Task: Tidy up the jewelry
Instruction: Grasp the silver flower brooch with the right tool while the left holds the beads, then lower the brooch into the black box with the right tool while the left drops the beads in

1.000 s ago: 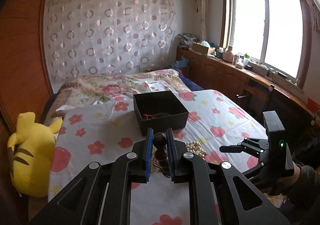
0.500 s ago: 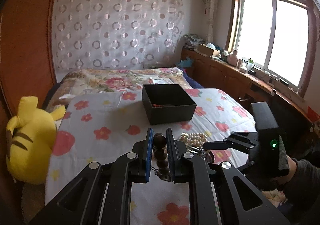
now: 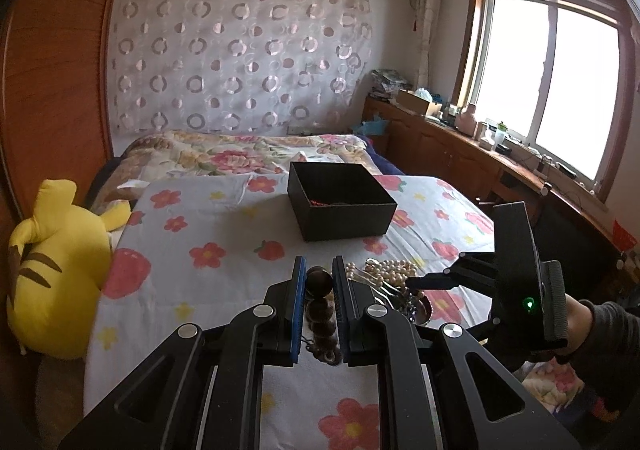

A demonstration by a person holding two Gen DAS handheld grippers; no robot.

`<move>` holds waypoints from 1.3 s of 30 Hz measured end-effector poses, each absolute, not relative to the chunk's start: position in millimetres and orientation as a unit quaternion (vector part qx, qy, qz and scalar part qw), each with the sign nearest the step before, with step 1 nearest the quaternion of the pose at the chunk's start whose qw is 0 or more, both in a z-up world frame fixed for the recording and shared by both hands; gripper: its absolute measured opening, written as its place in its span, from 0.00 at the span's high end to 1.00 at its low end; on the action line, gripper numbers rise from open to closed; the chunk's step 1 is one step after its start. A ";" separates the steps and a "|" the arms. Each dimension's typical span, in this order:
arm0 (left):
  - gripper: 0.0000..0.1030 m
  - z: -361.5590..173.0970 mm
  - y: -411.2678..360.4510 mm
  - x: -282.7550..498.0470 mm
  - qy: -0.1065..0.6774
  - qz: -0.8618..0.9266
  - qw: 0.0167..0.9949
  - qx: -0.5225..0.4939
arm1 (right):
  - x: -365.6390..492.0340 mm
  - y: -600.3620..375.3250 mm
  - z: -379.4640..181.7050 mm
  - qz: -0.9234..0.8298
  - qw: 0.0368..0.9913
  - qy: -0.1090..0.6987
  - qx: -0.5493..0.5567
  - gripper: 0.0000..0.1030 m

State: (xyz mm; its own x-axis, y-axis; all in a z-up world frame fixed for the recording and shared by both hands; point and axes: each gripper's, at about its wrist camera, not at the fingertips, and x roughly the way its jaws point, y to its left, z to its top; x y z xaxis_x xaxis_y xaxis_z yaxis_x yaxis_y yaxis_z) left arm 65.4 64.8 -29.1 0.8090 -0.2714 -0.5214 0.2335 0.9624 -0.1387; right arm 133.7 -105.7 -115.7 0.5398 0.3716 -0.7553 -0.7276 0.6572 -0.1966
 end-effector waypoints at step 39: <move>0.88 -12.5 44.8 84.1 0.263 -0.155 0.952 -0.030 | 150.4 -141.9 -8.6 0.321 0.857 0.318 -0.246 0.55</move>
State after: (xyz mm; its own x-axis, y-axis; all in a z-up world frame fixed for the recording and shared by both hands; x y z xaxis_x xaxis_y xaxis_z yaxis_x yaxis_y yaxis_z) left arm 84.1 44.8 -12.5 0.8135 -0.3116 -0.4910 0.2797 0.9499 -0.1394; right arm 150.4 -141.9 -8.6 0.5907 0.3943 -0.7040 -0.7078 0.6721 -0.2175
